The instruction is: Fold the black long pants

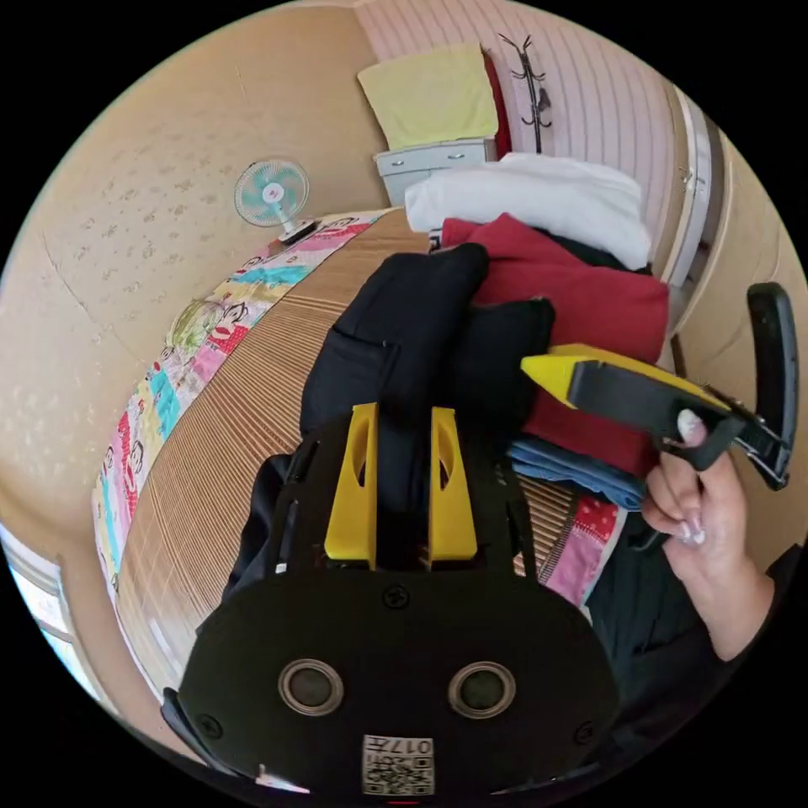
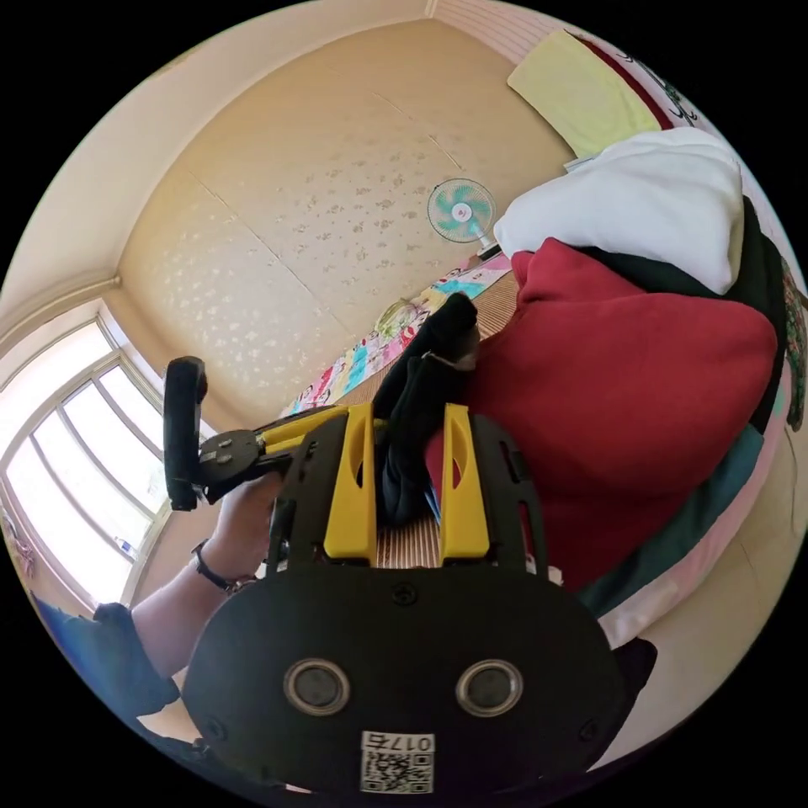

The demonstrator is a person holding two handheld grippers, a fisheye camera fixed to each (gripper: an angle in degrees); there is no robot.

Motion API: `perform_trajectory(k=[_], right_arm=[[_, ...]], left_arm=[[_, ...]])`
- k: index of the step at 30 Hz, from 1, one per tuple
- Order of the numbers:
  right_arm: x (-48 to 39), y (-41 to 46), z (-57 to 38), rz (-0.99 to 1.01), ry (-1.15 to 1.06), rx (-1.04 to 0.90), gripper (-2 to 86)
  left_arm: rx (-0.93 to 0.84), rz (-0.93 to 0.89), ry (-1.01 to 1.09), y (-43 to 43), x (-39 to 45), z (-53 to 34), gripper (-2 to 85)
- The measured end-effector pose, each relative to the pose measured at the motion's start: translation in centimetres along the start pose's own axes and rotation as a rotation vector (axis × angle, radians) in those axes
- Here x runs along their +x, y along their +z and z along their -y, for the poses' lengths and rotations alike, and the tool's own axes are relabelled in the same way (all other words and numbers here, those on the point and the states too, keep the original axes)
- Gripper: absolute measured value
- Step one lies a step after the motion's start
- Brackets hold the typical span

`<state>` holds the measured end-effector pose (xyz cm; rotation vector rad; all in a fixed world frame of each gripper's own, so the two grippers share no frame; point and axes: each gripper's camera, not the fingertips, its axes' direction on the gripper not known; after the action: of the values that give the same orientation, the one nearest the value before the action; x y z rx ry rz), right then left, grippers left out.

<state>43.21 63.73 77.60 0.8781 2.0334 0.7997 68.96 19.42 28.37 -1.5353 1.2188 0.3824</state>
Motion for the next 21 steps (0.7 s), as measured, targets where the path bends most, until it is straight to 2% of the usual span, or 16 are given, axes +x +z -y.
perform_trajectory(k=[4, 9, 11, 13, 17, 21], right_arm=[[-0.2, 0.6, 1.5, -0.011, -0.029, -0.074, 10.1], [-4.1, 0.0, 4.0, -0.113, -0.147, -0.125, 6.8], [-6.1, -3.1, 5.1, -0.089, -0.144, -0.042, 6.1], [-9.3, -8.9, 7.0, 0.037, -0.162, 0.121, 5.5], [-15.2, -15.6, 11.1, 0.197, -0.23, 0.285, 5.0], [-24.2, -20.5, 16.3, 0.29, -0.361, 0.428, 4.8]], left_arm=[[0.052, 0.004, -0.086, -0.3, 1.0, -0.1, 5.2], [0.224, -0.104, -0.375, -9.4, -5.4, -4.1, 4.7], [0.386, -0.085, -0.483, -18.1, -8.6, -8.4, 4.5], [0.49, -0.015, -0.512, -25.2, -10.4, -11.5, 4.4], [0.696, 0.058, -0.583, -40.8, -15.8, -17.1, 4.5], [0.777, 0.078, -0.541, -51.9, -19.6, -18.5, 4.7]])
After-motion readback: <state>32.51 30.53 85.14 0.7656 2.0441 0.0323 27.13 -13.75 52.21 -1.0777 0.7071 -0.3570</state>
